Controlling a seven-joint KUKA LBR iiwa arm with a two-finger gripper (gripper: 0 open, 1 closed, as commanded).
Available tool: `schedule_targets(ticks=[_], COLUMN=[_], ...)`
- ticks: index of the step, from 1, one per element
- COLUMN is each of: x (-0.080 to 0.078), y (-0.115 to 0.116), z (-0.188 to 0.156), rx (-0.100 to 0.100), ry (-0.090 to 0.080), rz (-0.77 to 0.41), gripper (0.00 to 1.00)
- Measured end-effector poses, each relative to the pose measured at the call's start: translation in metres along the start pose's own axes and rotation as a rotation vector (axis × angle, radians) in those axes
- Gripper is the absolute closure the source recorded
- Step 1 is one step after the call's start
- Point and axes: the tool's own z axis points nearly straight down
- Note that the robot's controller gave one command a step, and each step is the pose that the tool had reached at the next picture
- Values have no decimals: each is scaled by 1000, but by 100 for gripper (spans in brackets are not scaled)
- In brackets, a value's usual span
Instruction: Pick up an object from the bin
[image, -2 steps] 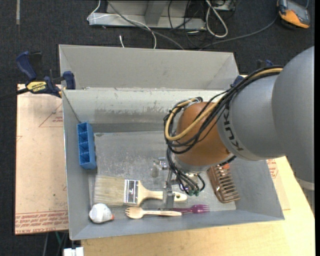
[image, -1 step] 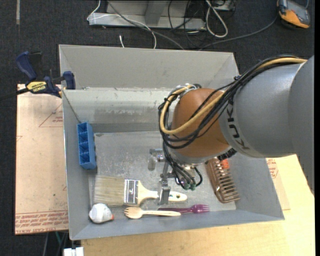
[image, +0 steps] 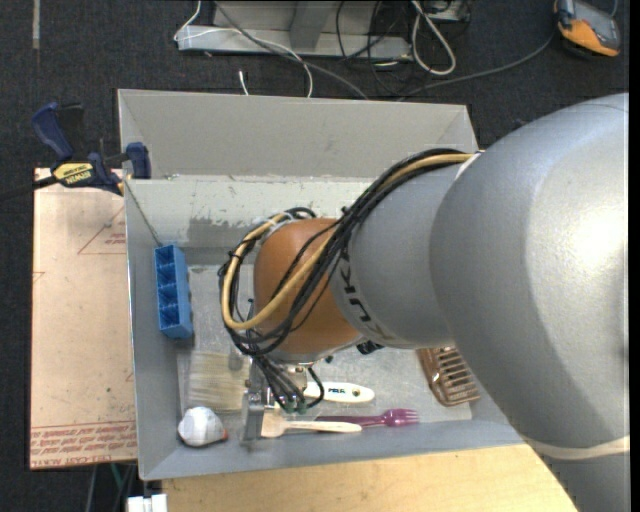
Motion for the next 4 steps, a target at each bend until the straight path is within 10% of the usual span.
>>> schedule_targets(ticks=[1,2,4], x=[-15,3,6], y=[38,36,35], z=[29,29,6], rx=[1,0,5], ry=[-24,-4,5], rz=[-115,123,122], gripper=[0,100,100])
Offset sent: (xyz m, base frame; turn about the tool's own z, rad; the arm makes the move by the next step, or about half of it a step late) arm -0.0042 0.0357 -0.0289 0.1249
